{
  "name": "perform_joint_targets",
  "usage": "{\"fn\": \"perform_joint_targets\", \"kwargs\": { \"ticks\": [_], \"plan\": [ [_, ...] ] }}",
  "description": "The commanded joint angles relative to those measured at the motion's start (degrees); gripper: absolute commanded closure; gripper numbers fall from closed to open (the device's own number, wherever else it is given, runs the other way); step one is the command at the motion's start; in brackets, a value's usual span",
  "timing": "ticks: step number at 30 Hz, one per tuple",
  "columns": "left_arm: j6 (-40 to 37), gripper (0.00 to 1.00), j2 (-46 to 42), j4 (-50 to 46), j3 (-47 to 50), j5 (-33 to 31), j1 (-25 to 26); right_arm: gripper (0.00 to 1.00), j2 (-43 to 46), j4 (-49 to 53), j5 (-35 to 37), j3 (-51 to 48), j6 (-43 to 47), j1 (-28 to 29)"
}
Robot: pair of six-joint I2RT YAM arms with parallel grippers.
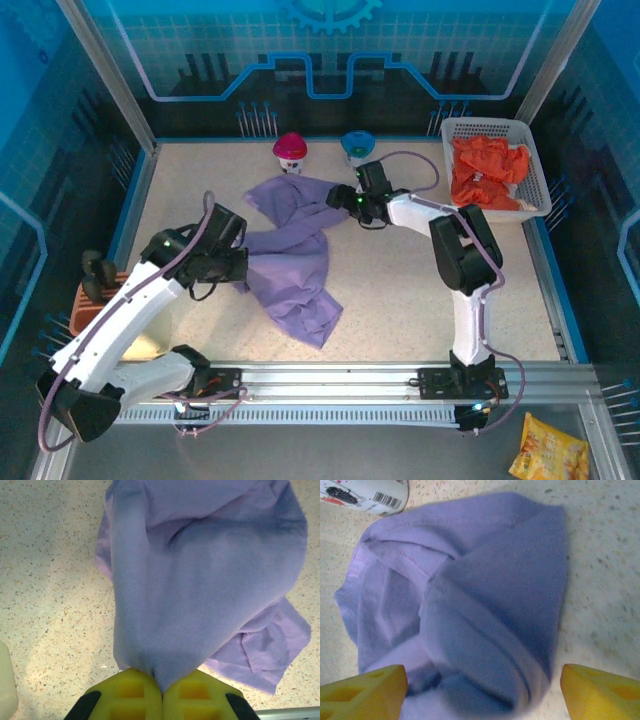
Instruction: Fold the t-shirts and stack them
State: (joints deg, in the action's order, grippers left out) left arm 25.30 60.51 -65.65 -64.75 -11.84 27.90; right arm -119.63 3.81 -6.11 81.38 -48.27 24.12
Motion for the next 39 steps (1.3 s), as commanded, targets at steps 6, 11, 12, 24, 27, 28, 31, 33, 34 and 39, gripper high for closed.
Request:
{"fn": "perform_joint_targets", "kwargs": {
  "ticks": [6, 11, 12, 24, 27, 28, 31, 33, 34, 39],
  "plan": [
    [-4.15, 1.0, -5.14, 1.83, 0.7, -6.26, -1.08, 1.0, 16.38, 3.04, 11.62, -13.37, 1.91, 0.43],
    [-7.1, 1.0, -7.74, 6.14, -2.0, -7.57, -2.86, 1.0, 41.15, 10.97, 19.54, -26.75, 5.16, 2.86],
    [-7.96, 1.0, -7.31, 6.97, -2.5, -7.03, -3.65, 1.0, 46.54, 14.37, 21.33, -28.03, 4.98, 3.51],
    [-14.89, 1.0, 14.46, 25.03, -13.81, 2.29, -13.07, 1.0, 65.71, 31.32, 28.82, -25.03, 6.99, -2.47],
    [-15.59, 1.0, 22.47, 28.98, -17.34, 1.48, -15.11, 0.99, 57.36, 25.2, 26.1, -22.65, 9.93, -6.12],
    [-15.38, 1.0, 24.89, 29.4, -18.72, 0.9, -15.98, 0.99, 54.24, 23.56, 24.67, -21.24, 10.56, -7.15],
    [-14.0, 0.87, 32.03, 28.41, -23.46, -0.97, -18.49, 0.98, 43.02, 21.64, 22.55, -13.59, 13.14, -8.67],
    [-12.49, 0.63, 35.15, 26.61, -25.98, 0.11, -19.36, 0.91, 35.45, 21.84, 22.99, -8.35, 14.51, -9.49],
    [-12.03, 0.5, 35.79, 25.47, -26.71, 0.17, -19.37, 0.84, 33.17, 21.98, 22.4, -6.56, 14.91, -10.05],
    [-8.2, 0.19, 31.09, 21.13, -20.93, 0.76, -19.34, 0.03, 29.67, 22.07, 16.83, -5.52, 15.63, -12.43]
  ]
}}
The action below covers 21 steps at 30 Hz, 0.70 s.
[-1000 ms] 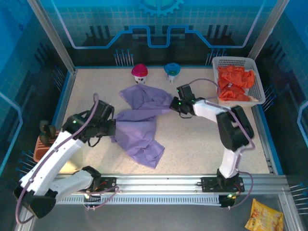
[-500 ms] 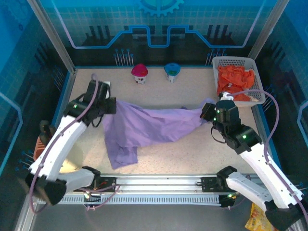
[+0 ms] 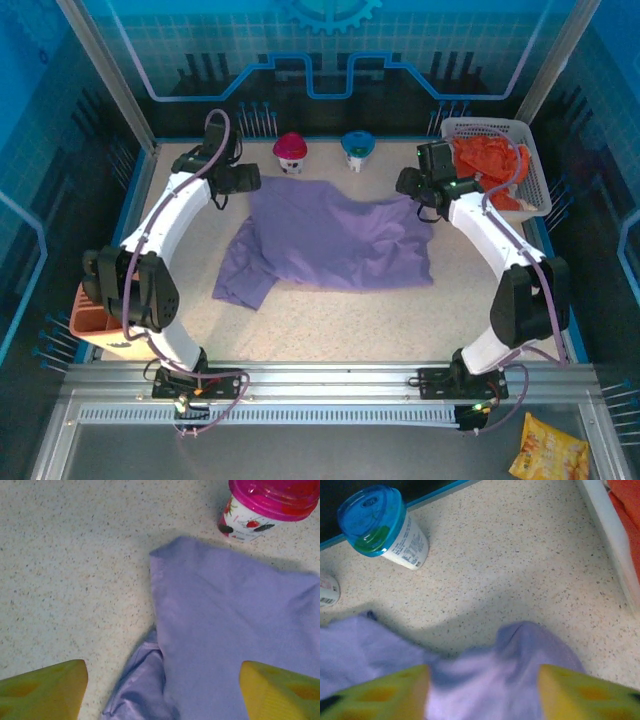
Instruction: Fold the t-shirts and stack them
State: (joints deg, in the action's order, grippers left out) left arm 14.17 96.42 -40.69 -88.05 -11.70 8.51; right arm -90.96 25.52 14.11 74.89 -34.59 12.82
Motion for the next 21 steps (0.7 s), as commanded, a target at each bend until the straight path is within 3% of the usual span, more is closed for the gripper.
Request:
{"fn": "perform_joint_targets", "kwargs": {
  "ticks": [1, 5, 13, 21],
  "plan": [
    [3.86, 0.19, -6.64, -4.15, 4.75, 1.73, 0.1, 0.0, 1.95, 0.37, -3.68, -0.26, 2.13, -1.04],
    [8.79, 0.23, -15.22, -4.72, 17.48, 9.08, 1.38, 0.0, 7.78, 3.53, -6.6, -7.87, 1.54, -1.12],
    [21.44, 0.26, -22.9, -4.56, 36.79, 10.6, 11.82, 0.09, 19.42, 5.33, -8.26, -29.66, -5.05, -1.29],
    [28.85, 0.34, -18.73, 2.95, 45.25, 14.08, 16.86, 0.16, 13.44, -2.4, -11.57, -37.32, -9.36, -1.56]
  ]
}}
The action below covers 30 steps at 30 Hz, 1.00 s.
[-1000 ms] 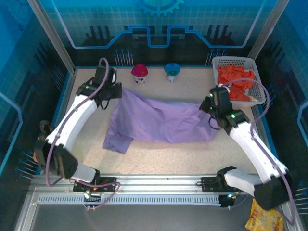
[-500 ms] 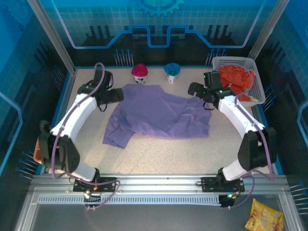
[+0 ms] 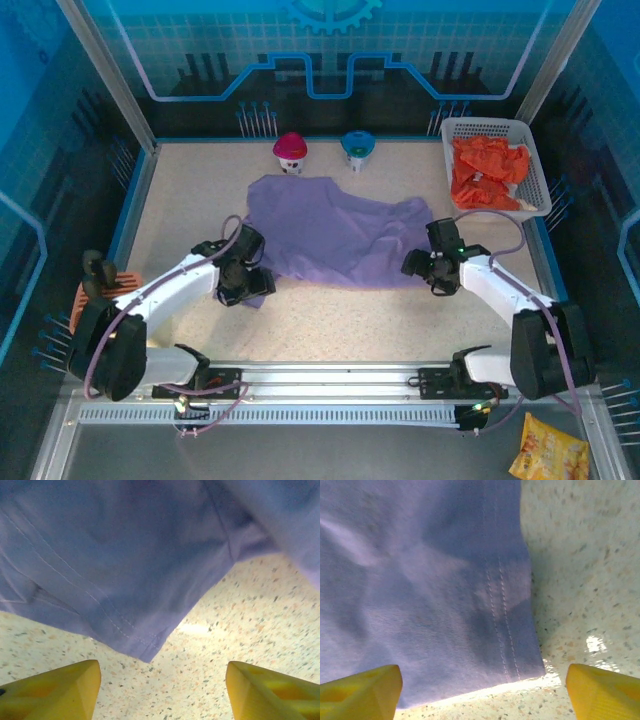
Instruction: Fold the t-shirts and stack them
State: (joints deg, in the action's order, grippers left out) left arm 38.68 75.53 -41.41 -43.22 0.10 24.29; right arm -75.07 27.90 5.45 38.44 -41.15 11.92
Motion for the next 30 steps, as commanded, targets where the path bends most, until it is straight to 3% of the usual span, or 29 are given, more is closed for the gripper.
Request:
{"fn": "perform_joint_targets", "kwargs": {
  "ticks": [1, 4, 7, 12, 14, 16, 19, 23, 24, 26, 28, 30],
  "plan": [
    [4.11, 0.35, 3.08, 4.1, 0.57, 1.85, 1.68, 0.18, -3.58, -5.73, -3.6, -1.11, -3.28, -0.59],
    [4.38, 0.4, 5.76, 6.94, 1.65, 1.0, 2.19, 0.26, -6.23, -7.95, -3.97, -1.35, -4.01, -0.5],
    [4.28, 0.53, 7.46, 8.44, 1.43, -1.75, 2.16, 0.42, -6.7, -7.93, -3.41, -1.03, -3.92, -0.32],
    [1.0, 0.78, 8.96, 4.26, -2.64, -8.34, 2.07, 0.91, -1.25, -1.32, -4.57, -0.45, -4.25, -0.34],
    [-0.57, 0.89, 9.9, 2.77, -4.25, -9.65, 1.75, 0.98, 0.9, 2.77, -8.92, 1.95, -4.54, -1.06],
    [-1.53, 1.0, 10.6, 1.71, -5.28, -9.59, 1.36, 0.98, 1.58, 6.51, -15.28, 6.59, -4.66, -2.0],
    [-2.06, 1.0, 10.41, 1.48, -5.34, -9.45, 1.32, 0.97, 0.07, 7.95, -21.81, 15.77, -4.26, -4.63],
    [-3.79, 1.0, 10.28, 0.96, -5.47, -8.25, 1.3, 0.94, -8.95, 5.05, -22.73, 26.85, -3.68, -9.48],
    [-4.15, 1.0, 10.41, 0.52, -5.63, -7.95, 1.3, 0.85, -12.37, 5.04, -23.03, 29.59, -3.31, -10.24],
    [-4.4, 1.0, 10.39, -0.24, -5.59, -7.82, 1.36, 0.4, -18.74, 5.35, -24.73, 34.6, -1.54, -11.03],
    [-4.63, 1.0, 9.64, -0.32, -5.16, -7.92, 1.31, 0.22, -21.95, 5.67, -27.67, 36.28, -0.37, -11.04],
    [-4.87, 0.97, 8.97, -0.73, -4.99, -7.89, 1.28, 0.13, -21.08, 4.12, -27.06, 33.38, 0.04, -10.32]
  ]
}}
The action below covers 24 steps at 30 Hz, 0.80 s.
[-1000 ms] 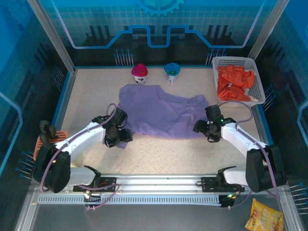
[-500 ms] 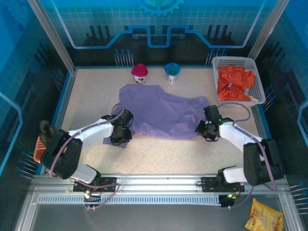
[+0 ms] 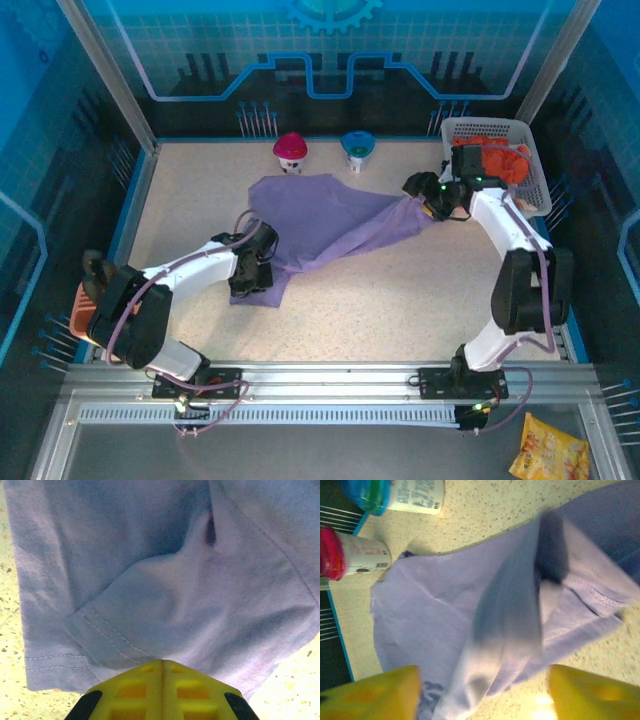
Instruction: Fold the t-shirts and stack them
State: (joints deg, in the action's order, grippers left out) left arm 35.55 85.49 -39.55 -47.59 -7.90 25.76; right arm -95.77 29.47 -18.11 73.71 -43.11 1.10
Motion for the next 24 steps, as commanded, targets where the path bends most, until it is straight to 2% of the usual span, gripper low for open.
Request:
{"fn": "perform_joint_targets", "kwargs": {
  "ticks": [1, 3, 6, 11, 13, 18, 21, 24],
  "plan": [
    [-1.88, 0.94, -1.33, -2.6, -0.53, 0.6, -0.18, 0.08, 0.99, 2.14, -1.51, -4.07, 2.4, 0.91],
    [-2.07, 0.81, -1.48, -2.06, -0.42, 2.59, -0.21, 0.02, 3.82, 1.7, 2.5, -8.44, 3.48, 1.18],
    [-2.33, 0.7, -0.84, -1.09, -0.44, 6.49, -0.03, 0.07, 6.71, 0.63, 8.21, -14.27, 4.69, 1.27],
    [-1.82, 0.69, 0.22, -0.67, -0.07, 7.06, 1.11, 0.21, 6.62, -3.99, 16.03, -18.87, 4.15, 1.19],
    [-1.68, 0.69, 0.72, -0.82, 0.03, 6.74, 1.3, 0.26, 4.42, -5.21, 16.71, -17.45, 3.69, 1.04],
    [-0.7, 0.68, -0.26, -1.31, 0.99, 5.3, 1.36, 0.49, -5.41, -7.5, 17.08, -11.27, 2.86, 1.15],
    [-0.3, 0.67, -2.63, -2.65, 1.35, 3.92, 1.33, 0.54, -9.81, -7.85, 16.35, -8.08, 2.69, 1.59],
    [-0.07, 0.65, -4.97, -4.12, 1.58, 2.82, 0.99, 0.54, -11.69, -8.66, 17.23, -6.95, 2.78, 1.89]
  ]
}}
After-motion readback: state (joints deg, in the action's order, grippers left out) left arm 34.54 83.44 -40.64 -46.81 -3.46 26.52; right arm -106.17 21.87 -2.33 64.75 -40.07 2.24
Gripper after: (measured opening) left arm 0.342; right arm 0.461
